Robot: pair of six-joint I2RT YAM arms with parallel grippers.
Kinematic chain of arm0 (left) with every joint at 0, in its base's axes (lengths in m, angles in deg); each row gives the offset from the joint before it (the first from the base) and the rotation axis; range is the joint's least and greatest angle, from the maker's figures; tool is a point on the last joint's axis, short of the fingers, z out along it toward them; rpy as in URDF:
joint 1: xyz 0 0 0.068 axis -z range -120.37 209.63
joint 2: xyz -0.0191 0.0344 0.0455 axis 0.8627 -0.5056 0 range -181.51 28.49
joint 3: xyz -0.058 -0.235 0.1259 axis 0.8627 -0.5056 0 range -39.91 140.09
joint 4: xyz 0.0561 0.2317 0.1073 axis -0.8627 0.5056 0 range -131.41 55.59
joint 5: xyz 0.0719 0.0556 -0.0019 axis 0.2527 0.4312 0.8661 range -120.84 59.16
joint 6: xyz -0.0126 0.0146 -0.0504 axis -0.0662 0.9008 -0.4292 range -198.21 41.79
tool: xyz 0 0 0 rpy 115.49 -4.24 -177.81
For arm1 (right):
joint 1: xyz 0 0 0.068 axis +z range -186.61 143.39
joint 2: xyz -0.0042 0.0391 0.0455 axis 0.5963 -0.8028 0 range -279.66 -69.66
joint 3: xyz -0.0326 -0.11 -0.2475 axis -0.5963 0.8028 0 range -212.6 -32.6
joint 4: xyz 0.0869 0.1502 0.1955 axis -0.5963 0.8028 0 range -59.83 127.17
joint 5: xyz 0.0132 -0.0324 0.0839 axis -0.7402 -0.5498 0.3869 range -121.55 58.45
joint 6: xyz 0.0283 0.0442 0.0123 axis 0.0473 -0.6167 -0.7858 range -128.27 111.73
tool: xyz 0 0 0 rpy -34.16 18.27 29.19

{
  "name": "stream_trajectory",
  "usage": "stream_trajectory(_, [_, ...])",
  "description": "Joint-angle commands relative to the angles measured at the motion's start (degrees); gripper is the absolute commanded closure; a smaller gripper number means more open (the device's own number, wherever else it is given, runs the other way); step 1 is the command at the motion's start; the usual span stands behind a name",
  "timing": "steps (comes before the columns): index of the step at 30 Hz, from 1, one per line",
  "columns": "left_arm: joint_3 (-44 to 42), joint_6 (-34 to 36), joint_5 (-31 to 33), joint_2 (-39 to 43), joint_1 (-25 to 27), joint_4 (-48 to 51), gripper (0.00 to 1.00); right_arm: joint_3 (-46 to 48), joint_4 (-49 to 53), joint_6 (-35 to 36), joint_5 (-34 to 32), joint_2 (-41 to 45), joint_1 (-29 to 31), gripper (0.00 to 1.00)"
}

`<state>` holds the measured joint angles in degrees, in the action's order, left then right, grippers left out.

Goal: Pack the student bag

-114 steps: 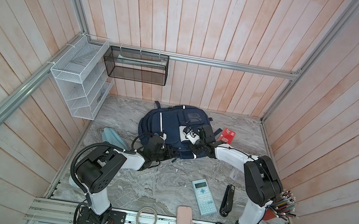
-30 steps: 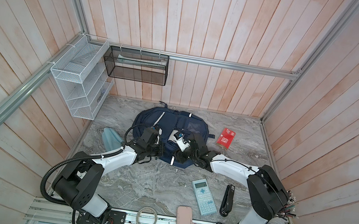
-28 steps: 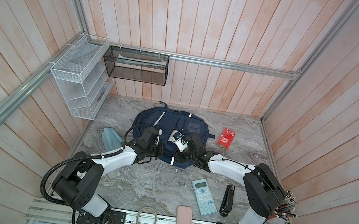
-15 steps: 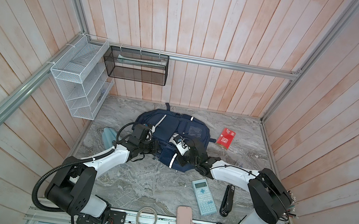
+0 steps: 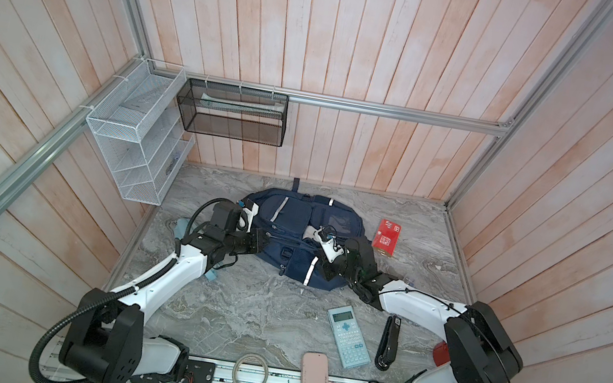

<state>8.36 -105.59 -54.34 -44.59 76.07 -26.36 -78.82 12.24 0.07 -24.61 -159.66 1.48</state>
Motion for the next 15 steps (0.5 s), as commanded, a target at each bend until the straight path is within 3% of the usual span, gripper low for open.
stream_trajectory(1, [-3.6, -2.9, 10.7, 5.8, -2.1, 3.0, 1.00, 0.1, 9.6, -6.1, -20.7, -0.4, -7.9, 1.00])
stream_trajectory(4, [-4.7, -4.3, 10.7, 6.7, 0.5, 3.7, 1.00, -0.3, 11.5, -9.4, -21.6, -0.1, -10.7, 0.99])
stream_trajectory(5, [-4.7, -4.9, 10.7, 6.7, 1.6, 3.4, 1.00, -0.5, 12.1, -9.4, -18.0, 0.6, -10.9, 0.95])
stream_trajectory(7, [-5.3, -7.0, 9.0, 6.3, 4.8, 1.0, 1.00, 1.4, 9.4, -7.5, -10.2, 4.0, -8.9, 0.66])
stream_trajectory(10, [-5.4, -10.0, 6.6, 3.8, 9.7, -3.3, 1.00, 4.8, 5.1, -2.4, -10.3, 9.2, -0.9, 0.42])
stream_trajectory(12, [-5.1, -11.5, 6.1, 1.8, 12.9, -5.9, 1.00, 5.9, 3.2, 1.4, -10.4, 11.2, 3.5, 0.35])
stream_trajectory(15, [-4.6, -12.7, 5.5, -1.2, 15.9, -8.3, 1.00, 6.5, -0.5, 6.5, -7.6, 10.4, 7.0, 0.35])
